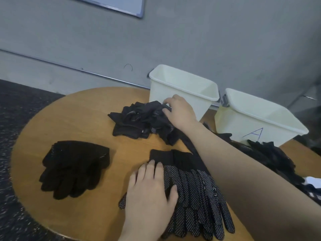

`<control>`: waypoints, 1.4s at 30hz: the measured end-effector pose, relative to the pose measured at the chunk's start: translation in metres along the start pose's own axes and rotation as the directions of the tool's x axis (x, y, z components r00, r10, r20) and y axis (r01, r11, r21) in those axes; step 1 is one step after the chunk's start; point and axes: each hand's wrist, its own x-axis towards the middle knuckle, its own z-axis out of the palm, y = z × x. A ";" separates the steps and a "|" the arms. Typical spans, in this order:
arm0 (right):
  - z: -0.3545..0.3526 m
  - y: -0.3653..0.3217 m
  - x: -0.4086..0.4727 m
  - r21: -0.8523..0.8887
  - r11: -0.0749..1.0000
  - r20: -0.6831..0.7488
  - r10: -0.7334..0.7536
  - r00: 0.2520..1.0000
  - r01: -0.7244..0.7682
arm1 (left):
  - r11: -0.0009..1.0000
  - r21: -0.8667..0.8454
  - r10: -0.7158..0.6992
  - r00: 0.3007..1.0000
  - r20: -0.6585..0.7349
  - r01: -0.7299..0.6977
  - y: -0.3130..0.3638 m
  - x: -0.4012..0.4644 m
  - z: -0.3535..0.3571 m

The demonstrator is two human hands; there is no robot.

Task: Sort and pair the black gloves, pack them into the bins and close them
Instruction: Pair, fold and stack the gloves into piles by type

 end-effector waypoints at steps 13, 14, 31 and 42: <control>-0.075 0.004 -0.009 0.164 0.987 -0.271 0.048 0.961 -0.004 | 0.999 0.025 -0.038 0.998 -0.053 0.039 0.005 -0.004 0.009; -0.086 0.003 -0.014 0.183 0.983 -0.281 0.050 0.958 0.002 | 0.999 0.023 -0.040 0.997 -0.062 0.041 0.006 -0.005 0.008; -0.142 -0.018 -0.192 0.673 0.739 -0.136 0.157 0.978 -0.025 | 0.287 -0.957 -0.164 0.986 0.002 0.050 0.029 -0.050 -0.018; -0.075 0.017 -0.265 0.921 0.365 0.062 0.198 0.978 -0.133 | 0.037 -0.999 -0.299 0.954 -0.009 0.002 0.013 -0.048 -0.024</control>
